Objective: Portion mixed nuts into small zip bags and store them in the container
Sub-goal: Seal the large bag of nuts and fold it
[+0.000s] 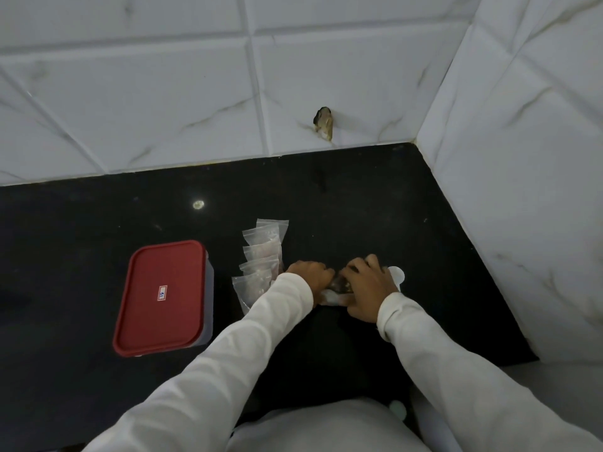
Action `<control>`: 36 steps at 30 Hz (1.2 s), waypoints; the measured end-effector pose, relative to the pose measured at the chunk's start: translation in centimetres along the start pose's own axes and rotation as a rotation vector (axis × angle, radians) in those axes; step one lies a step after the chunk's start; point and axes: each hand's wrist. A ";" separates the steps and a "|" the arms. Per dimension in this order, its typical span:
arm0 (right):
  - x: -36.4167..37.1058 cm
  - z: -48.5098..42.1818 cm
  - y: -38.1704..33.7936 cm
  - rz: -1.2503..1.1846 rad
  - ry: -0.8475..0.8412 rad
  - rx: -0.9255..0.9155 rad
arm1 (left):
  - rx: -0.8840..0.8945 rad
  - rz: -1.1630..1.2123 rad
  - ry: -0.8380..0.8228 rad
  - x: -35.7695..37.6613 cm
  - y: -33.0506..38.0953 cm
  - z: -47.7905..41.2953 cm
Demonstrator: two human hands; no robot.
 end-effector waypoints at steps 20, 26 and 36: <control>1.2 2.0 -2.1 -1.024 0.259 0.525 | -0.630 1.696 0.074 5.2 3.7 3.2; 1.2 2.0 -2.4 -0.954 0.300 0.497 | -0.686 1.671 0.153 5.3 4.7 2.7; -0.1 2.0 -1.4 -0.888 0.228 0.458 | -0.665 1.690 0.164 5.3 4.3 3.1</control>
Point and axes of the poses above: each hand's wrist, its own z-axis away from the middle knuckle, its own x-axis out of the palm, y = z × x, and after that the axes turned 12 degrees about -x, right-handed
